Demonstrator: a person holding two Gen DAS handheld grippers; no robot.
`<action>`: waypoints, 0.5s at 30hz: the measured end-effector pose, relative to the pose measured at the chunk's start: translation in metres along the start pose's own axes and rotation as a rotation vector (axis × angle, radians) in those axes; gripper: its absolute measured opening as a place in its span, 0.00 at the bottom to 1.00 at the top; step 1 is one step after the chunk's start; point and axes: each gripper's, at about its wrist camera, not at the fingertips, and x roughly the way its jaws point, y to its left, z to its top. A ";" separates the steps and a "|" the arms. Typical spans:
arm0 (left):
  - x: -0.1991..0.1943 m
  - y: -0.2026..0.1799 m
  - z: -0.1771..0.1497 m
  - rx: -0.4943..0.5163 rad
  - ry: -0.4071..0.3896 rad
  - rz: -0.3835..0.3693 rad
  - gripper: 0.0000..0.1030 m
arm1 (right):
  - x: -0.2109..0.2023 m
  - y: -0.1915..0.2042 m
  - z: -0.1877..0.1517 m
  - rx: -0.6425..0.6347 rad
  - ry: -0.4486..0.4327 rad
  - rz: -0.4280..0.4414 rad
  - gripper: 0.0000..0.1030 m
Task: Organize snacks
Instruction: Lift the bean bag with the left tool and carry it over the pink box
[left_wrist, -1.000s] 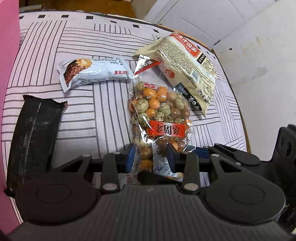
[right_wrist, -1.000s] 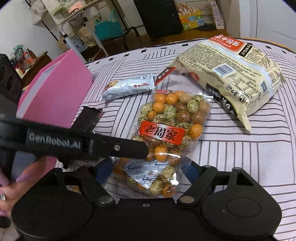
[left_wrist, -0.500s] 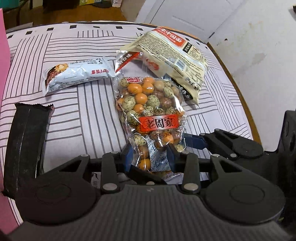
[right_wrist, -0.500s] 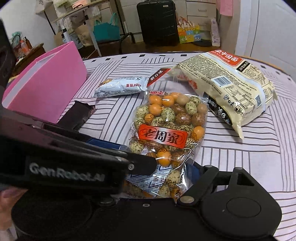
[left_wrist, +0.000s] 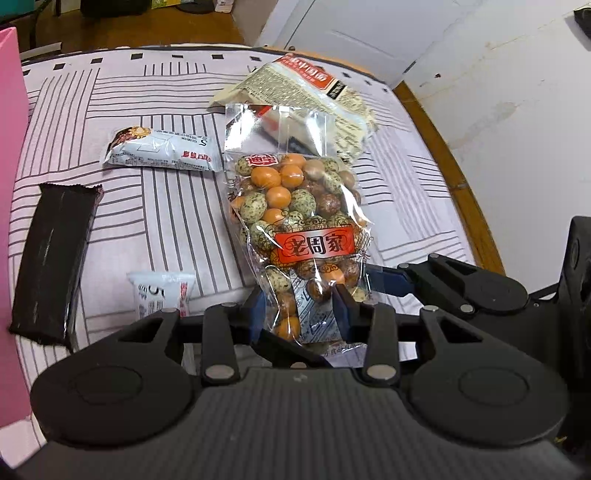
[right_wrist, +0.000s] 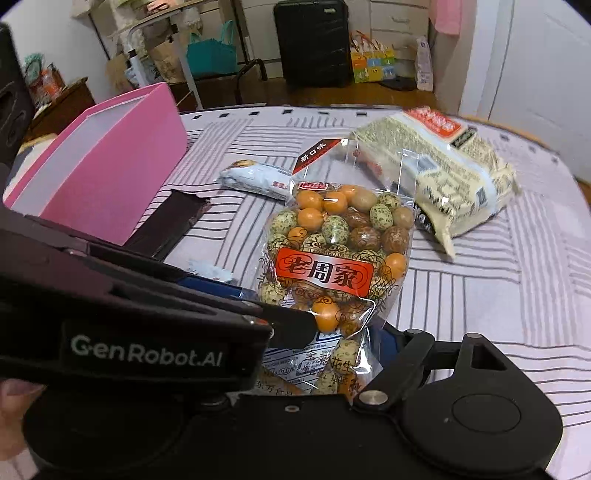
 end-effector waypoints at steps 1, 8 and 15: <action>-0.004 -0.002 -0.002 0.002 0.002 -0.001 0.35 | -0.004 0.002 -0.002 0.003 -0.001 0.000 0.83; -0.025 -0.021 -0.023 0.054 0.040 0.021 0.35 | -0.034 0.019 -0.025 0.019 -0.026 -0.011 0.83; -0.055 -0.032 -0.048 0.073 0.044 0.047 0.35 | -0.060 0.041 -0.044 -0.009 -0.052 -0.002 0.82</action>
